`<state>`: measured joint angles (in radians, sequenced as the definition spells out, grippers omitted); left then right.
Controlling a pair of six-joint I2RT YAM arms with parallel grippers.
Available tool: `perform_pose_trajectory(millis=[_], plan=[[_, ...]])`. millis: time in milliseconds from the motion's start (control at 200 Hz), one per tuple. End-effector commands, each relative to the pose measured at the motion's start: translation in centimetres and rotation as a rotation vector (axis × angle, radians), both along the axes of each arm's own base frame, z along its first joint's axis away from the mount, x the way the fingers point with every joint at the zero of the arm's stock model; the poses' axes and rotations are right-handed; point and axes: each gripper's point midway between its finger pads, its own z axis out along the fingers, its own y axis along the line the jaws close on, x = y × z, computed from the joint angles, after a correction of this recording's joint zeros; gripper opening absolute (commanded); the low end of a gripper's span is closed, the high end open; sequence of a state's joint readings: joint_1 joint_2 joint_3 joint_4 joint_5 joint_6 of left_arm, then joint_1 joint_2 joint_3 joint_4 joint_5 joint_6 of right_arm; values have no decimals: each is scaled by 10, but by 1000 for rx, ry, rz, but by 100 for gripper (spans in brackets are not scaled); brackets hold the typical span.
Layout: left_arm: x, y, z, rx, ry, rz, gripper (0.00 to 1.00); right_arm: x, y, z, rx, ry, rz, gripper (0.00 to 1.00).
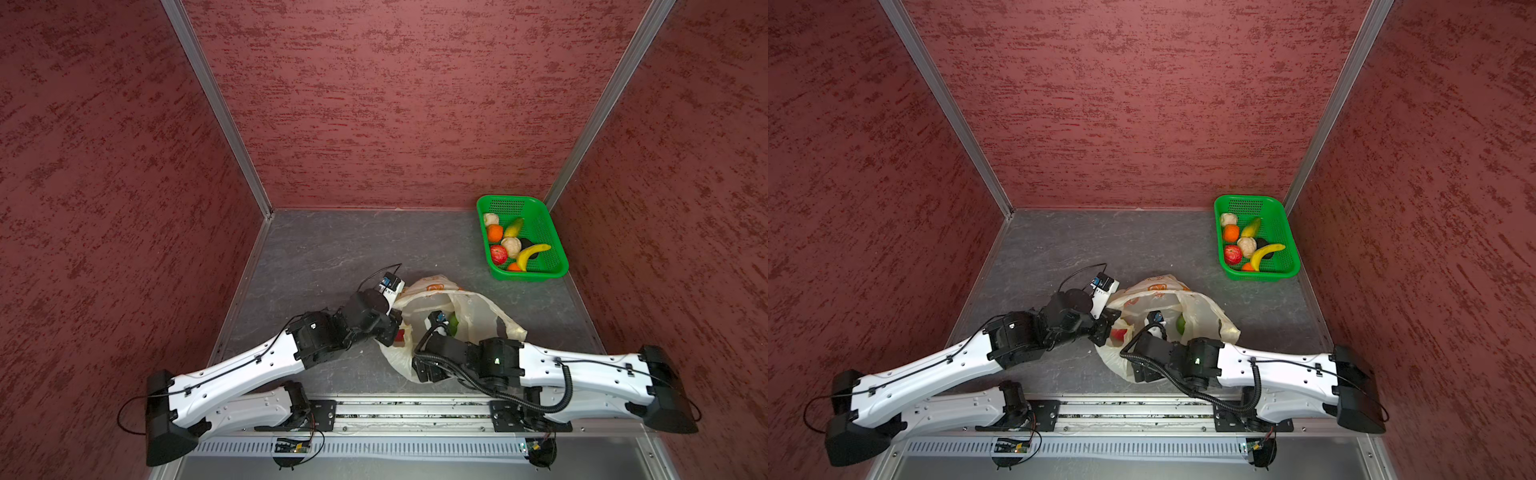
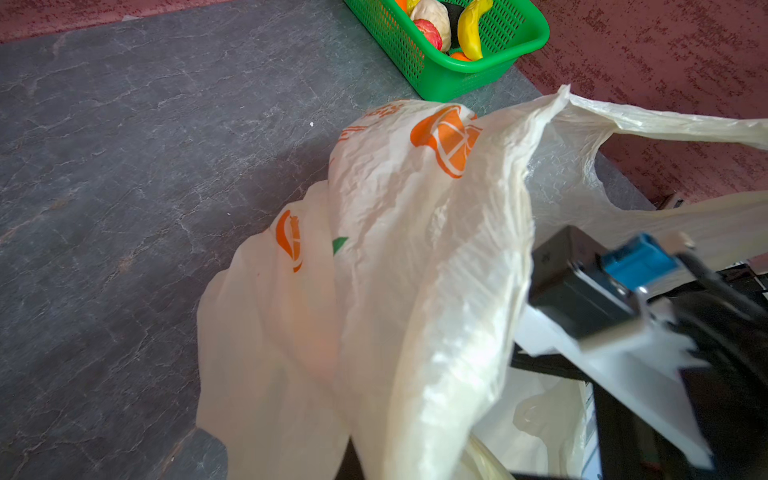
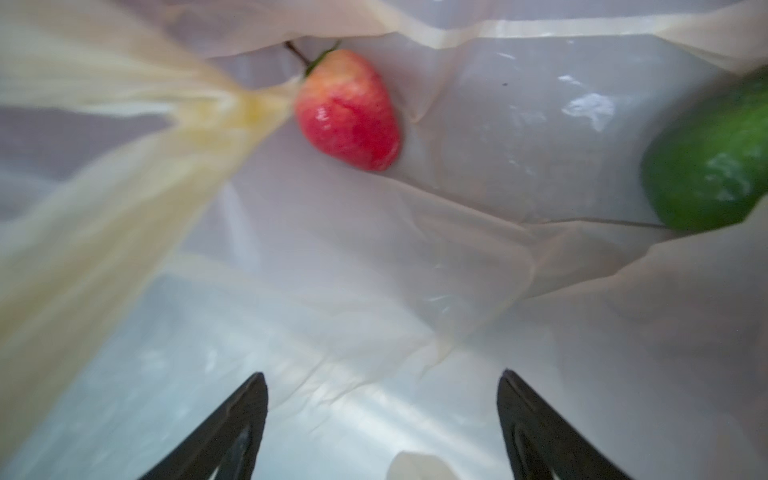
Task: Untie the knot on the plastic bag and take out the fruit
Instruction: 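Close the right gripper on the green lime inside the bag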
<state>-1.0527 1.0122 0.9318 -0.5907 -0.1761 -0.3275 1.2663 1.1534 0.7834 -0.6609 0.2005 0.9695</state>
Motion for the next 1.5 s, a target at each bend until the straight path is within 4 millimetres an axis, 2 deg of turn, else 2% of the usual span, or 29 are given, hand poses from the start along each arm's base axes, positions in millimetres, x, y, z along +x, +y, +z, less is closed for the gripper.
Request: perform_pose_trajectory(millis=[0, 200, 366, 531, 636, 807, 987, 1242, 1403, 1498], plan=[[-8, -5, 16, -50, -14, -44, 0, 16, -10, 5, 66, 22, -109, 87], [-22, -14, 14, -84, 6, -105, 0, 45, -12, 11, 53, 8, -151, 87], [-32, -23, 13, -88, 6, -150, 0, 69, -15, 1, -3, 0, -227, 87], [-42, -25, 0, -78, 18, -166, 0, 98, -42, -4, -117, -79, -378, 88], [-45, -23, -6, -68, 22, -165, 0, 109, -66, -4, -225, -113, -468, 88], [-47, -17, -9, -72, 23, -157, 0, 112, -79, -20, -274, -69, -495, 88], [-49, -14, -11, -73, 25, -153, 0, 108, -84, -24, -306, -33, -503, 88], [-56, -26, -10, -96, 23, -192, 0, 87, -95, -63, -336, 77, -517, 89], [-68, -37, -14, -92, 24, -260, 0, 94, -99, -78, -301, 67, -546, 92], [-72, -40, -17, -100, 26, -284, 0, 107, -88, -81, -219, 39, -519, 94]])
